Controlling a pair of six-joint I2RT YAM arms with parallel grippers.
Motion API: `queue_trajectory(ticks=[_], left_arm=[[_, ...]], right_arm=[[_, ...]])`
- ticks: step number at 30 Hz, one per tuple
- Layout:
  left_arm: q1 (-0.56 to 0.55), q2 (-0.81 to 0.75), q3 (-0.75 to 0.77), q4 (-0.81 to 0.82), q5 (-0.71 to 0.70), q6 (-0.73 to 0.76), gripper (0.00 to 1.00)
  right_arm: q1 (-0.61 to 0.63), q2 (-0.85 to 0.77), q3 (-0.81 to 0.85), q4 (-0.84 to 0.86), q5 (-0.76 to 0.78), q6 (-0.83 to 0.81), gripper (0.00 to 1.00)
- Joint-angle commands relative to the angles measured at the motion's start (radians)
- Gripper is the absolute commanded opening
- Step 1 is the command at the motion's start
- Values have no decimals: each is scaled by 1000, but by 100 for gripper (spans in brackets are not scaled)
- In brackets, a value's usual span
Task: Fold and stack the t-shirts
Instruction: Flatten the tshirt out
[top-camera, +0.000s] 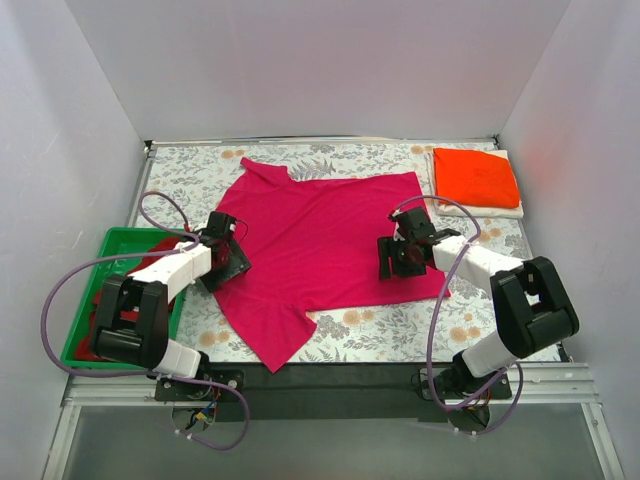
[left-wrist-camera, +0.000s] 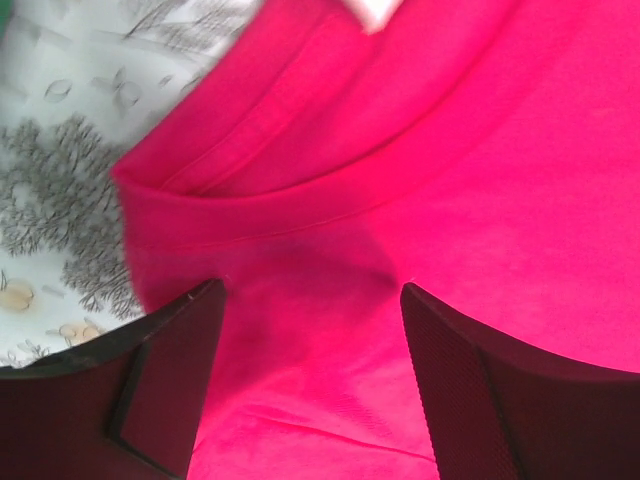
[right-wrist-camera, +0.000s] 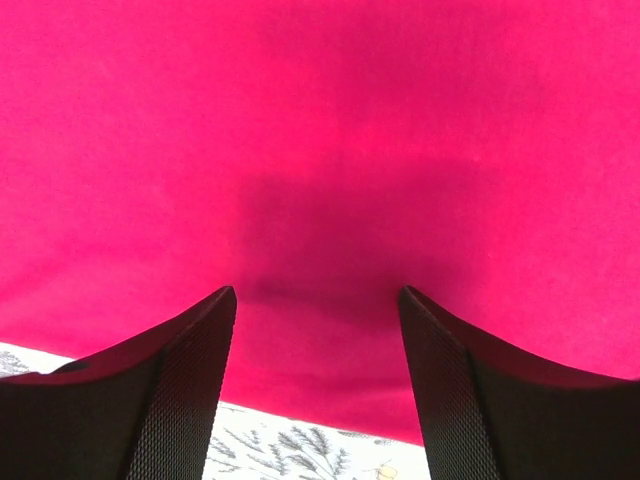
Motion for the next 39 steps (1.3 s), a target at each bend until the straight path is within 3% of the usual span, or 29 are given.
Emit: queue_trajectory(ticks=[1, 10, 15, 20, 22, 25, 30, 34, 39], left_arm=[[7, 12, -33, -73, -18, -91, 65], [15, -37, -117, -209, 43, -192, 61], [4, -167, -101, -316, 105, -266, 58], [4, -301, -51, -407, 87, -272, 58], [6, -307, 37, -415, 33, -240, 65], [4, -269, 158, -316, -30, -125, 75], [6, -68, 300, -84, -81, 74, 76], [23, 115, 427, 65, -182, 200, 67], [63, 317, 599, 153, -204, 271, 63]], right_arm=[[4, -17, -47, -43, 28, -18, 62], [6, -165, -196, -191, 89, 17, 67], [9, -273, -275, -274, -46, 55, 68], [13, -358, -198, -300, 6, 43, 70], [13, -355, -111, -296, 29, 16, 69], [6, -309, 23, -262, 107, -49, 69], [-83, -156, 236, -204, 146, -174, 66], [-152, 4, 395, -144, 83, -204, 58], [-230, 154, 503, -66, 66, -241, 42]])
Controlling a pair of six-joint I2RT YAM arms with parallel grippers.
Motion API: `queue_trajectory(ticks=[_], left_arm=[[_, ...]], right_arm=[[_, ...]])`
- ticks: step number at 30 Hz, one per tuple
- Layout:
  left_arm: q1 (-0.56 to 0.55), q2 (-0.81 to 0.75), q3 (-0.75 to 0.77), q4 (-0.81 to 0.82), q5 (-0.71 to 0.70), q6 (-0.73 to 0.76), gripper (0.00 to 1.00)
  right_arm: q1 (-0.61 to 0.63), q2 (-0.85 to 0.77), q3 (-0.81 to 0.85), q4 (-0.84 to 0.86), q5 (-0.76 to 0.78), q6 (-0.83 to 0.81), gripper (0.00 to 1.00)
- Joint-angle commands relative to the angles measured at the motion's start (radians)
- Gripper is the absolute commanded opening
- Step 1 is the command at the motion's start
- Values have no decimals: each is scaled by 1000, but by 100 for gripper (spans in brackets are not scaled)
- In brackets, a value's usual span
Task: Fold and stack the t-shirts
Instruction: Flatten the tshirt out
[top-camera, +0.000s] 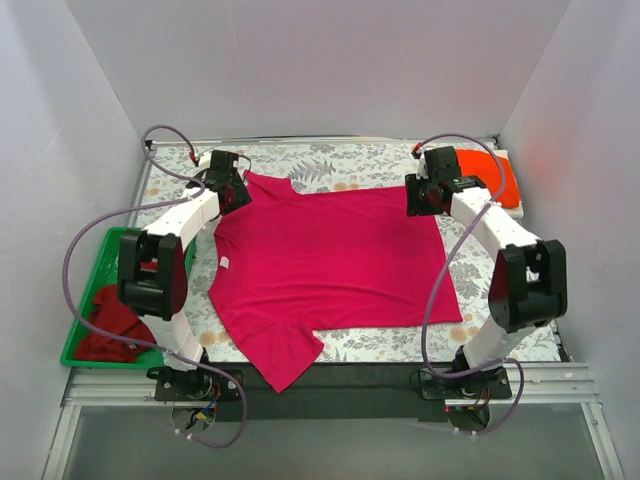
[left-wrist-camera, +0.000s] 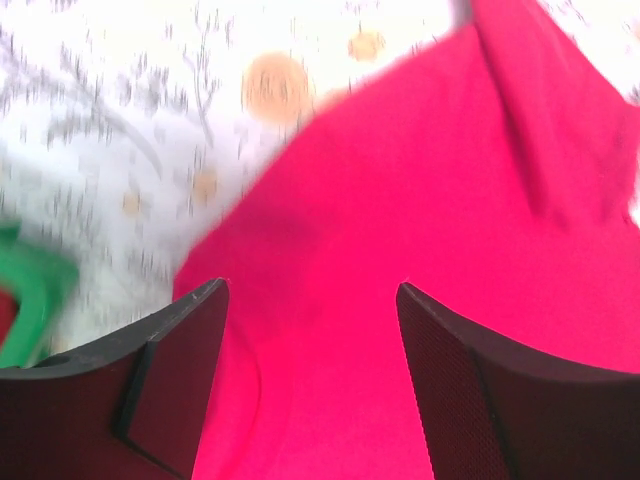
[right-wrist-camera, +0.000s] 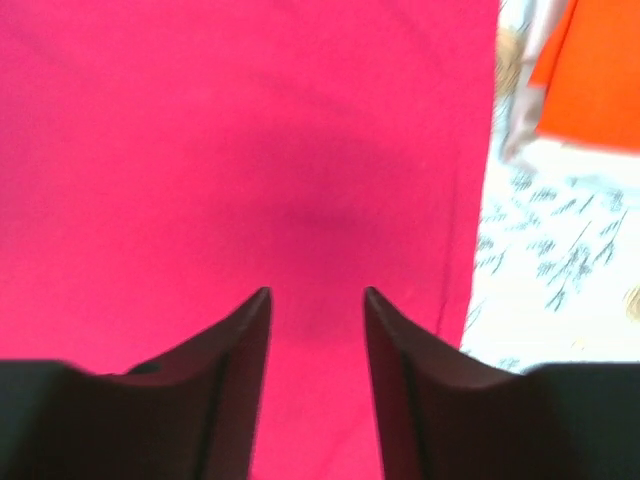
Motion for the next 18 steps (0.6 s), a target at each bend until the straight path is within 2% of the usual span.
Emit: queue_trajectory(ticks=[1, 3, 7, 12, 18], left_arm=[[38, 111, 118, 107, -62, 101, 63], [41, 174, 192, 108, -60, 120, 61], [41, 285, 255, 85, -65, 126, 60], [41, 338, 251, 62, -77, 111, 59], [41, 349, 198, -30, -181, 29, 56]], right_arm=[[-49, 105, 91, 82, -25, -50, 39], [-71, 156, 151, 101, -44, -51, 34], [-74, 265, 222, 108, -82, -67, 34], [-77, 306, 245, 122, -107, -67, 34], [-77, 340, 245, 135, -100, -70, 34]])
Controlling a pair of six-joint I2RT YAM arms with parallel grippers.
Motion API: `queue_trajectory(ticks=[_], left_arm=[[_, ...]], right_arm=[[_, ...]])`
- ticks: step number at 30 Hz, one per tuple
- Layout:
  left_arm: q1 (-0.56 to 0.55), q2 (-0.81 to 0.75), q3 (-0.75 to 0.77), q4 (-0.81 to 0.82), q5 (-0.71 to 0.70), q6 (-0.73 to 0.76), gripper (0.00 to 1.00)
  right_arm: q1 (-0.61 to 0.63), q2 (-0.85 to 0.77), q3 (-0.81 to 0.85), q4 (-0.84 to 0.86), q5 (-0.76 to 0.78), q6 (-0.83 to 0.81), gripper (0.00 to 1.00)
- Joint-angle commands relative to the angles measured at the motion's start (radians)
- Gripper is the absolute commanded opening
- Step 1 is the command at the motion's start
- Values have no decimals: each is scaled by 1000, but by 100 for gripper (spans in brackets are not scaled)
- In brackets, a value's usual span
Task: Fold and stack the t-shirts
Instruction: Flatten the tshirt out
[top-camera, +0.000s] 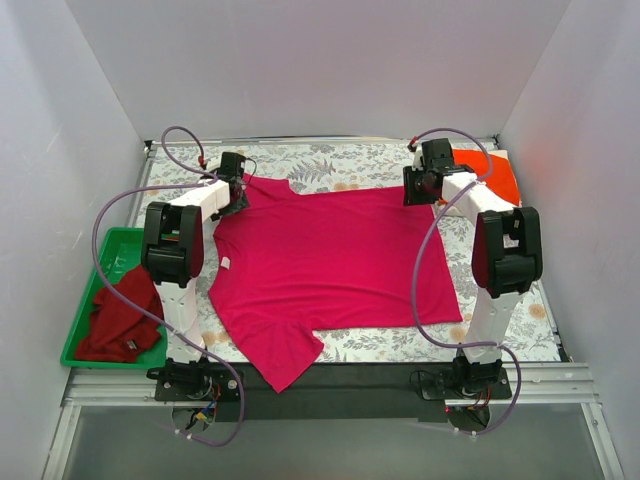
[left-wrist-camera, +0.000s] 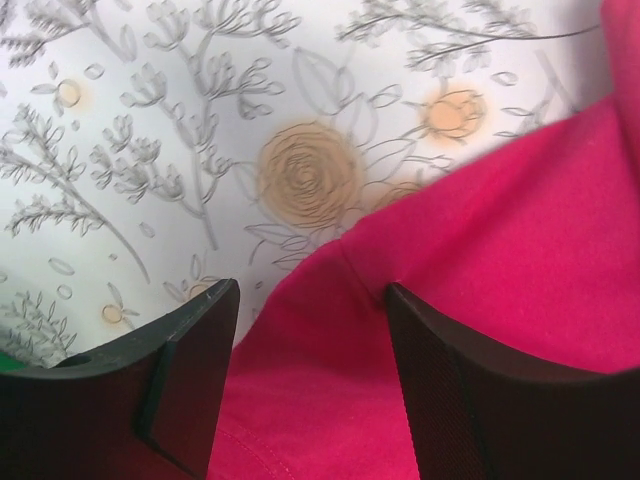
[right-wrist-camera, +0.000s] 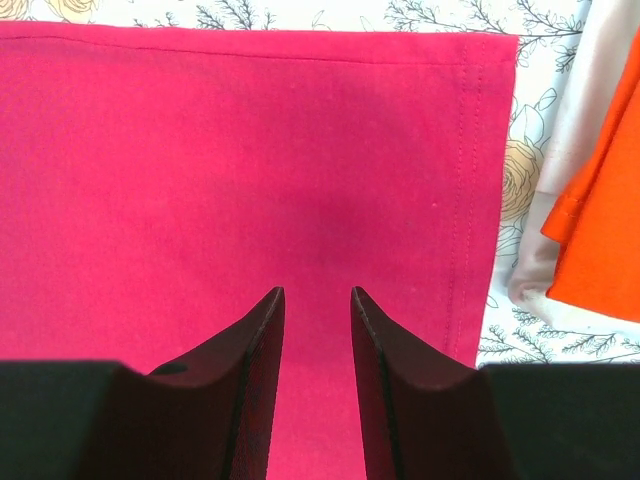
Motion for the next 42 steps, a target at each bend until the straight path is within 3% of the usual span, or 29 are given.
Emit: queue_trajectory(ticks=[1, 8, 11, 16, 22, 29, 42], left_arm=[[-1, -28, -31, -86, -116, -60, 56], [2, -42, -70, -138, -155, -122, 58], [-4, -40, 25, -127, -138, -93, 64], [-51, -54, 134, -57, -126, -25, 65], [-150, 27, 291, 18, -118, 56, 52], [-177, 139, 409, 5, -91, 44, 33], [-194, 256, 440, 145, -6, 134, 26]], right_arm=[[-1, 23, 42, 43, -12, -19, 34], [-1, 42, 55, 56, -7, -31, 34], [-1, 51, 81, 61, -22, -41, 34], [-1, 50, 101, 82, -47, -39, 35], [-1, 43, 102, 98, -68, -39, 35], [-1, 34, 88, 106, -77, -39, 35], [-1, 50, 73, 112, -87, -39, 35]])
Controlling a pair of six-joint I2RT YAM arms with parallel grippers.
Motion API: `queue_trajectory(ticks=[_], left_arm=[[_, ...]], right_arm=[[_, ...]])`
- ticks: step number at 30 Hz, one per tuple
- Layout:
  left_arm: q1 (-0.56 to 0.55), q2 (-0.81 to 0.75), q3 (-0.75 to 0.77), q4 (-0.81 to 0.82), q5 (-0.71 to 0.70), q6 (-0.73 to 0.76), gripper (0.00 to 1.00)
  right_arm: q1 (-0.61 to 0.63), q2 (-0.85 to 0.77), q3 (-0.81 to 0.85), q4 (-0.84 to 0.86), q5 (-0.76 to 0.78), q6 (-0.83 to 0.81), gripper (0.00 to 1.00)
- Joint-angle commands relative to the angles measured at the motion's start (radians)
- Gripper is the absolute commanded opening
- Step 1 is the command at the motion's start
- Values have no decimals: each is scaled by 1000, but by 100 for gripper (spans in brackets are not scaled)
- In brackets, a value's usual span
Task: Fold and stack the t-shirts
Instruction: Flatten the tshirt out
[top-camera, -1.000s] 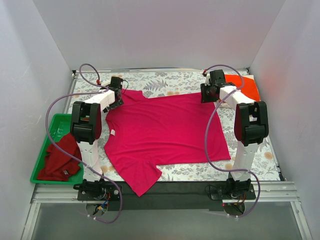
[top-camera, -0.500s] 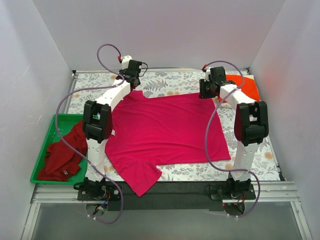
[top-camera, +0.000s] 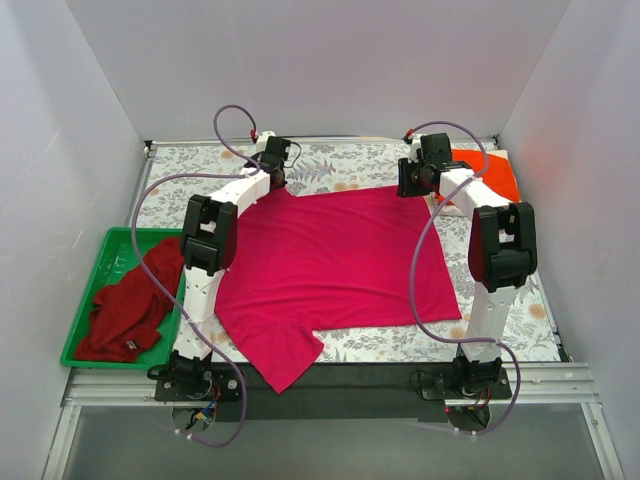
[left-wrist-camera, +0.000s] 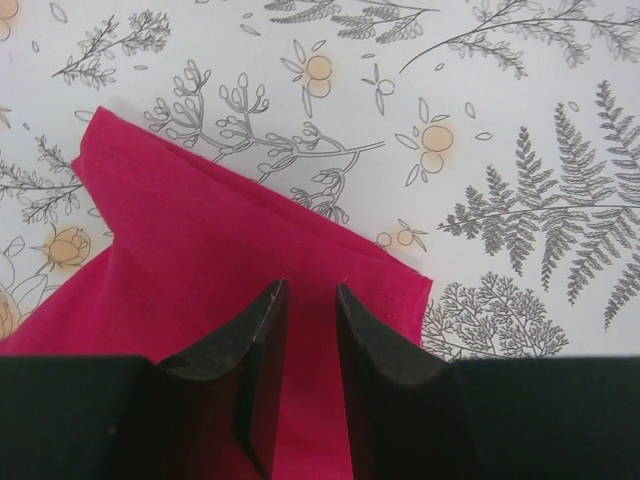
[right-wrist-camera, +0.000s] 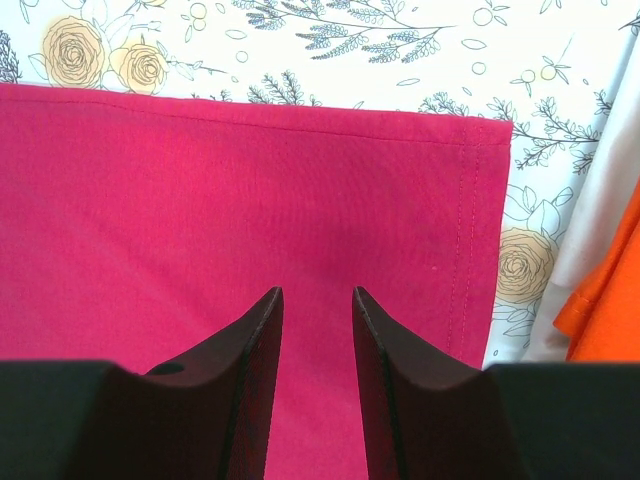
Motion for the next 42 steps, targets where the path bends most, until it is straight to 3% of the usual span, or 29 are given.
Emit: queue_trajectory(ticks=[1, 17, 23, 26, 33, 42], left_arm=[[-3, -6, 30, 93, 24, 66, 26], [-35, 71, 27, 159, 95, 95, 26], [-35, 110, 44, 263, 195, 72, 28], [-35, 114, 50, 310, 212, 85, 37], [6, -32, -42, 361, 144, 79, 57], [106, -254, -249, 363, 97, 109, 62]], right_arm=[[0, -7, 5, 39, -12, -14, 35], [0, 5, -1, 57, 8, 1, 36], [-2, 20, 16, 76, 18, -12, 36], [-5, 33, 36, 77, 32, -52, 36], [-46, 92, 106, 79, 25, -101, 36], [-89, 184, 189, 79, 3, -130, 36]])
